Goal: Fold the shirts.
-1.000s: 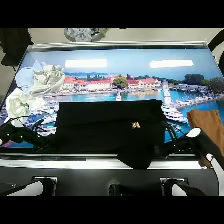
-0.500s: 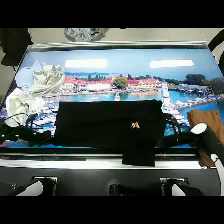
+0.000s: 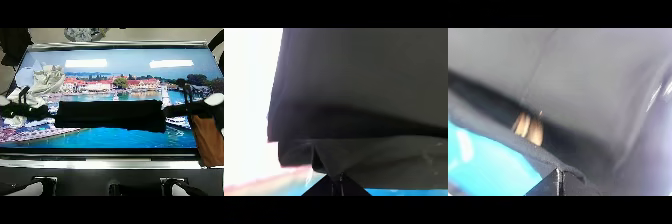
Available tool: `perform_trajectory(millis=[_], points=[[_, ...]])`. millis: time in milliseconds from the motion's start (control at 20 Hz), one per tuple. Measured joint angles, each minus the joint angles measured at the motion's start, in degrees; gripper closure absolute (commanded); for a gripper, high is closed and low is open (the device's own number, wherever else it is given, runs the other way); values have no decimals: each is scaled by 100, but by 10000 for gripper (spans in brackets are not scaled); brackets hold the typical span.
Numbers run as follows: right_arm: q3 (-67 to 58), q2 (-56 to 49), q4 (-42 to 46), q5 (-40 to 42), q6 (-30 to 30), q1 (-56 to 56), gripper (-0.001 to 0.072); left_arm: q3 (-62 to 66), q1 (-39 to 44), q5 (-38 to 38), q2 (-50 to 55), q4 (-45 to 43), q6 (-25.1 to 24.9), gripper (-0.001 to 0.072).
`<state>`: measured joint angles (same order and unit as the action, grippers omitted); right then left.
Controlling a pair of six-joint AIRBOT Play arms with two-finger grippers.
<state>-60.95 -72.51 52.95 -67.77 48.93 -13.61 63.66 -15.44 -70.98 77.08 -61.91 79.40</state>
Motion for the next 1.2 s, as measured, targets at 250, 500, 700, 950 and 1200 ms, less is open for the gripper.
perform_trajectory(millis=[250, 500, 700, 950, 1200], points=[[-1008, -1423, -168, 654, 282, 184, 676, 1539, 319, -28, 1532, 42, 380, 676], [-1307, -2129, -192, 951, 481, 234, 674, 2059, 365, -127, 2337, -59, 682, 615], [-1456, -2238, -192, 911, 376, 197, 7, 2234, 345, -234, 2562, -61, 861, 85], [-1845, -1950, 341, 201, 85, -411, 0, 2538, 125, -623, 2238, -55, 660, 95], [-1716, -2269, 623, -605, 444, -1036, -6, 2603, 153, -649, 1521, -98, 553, 96]])
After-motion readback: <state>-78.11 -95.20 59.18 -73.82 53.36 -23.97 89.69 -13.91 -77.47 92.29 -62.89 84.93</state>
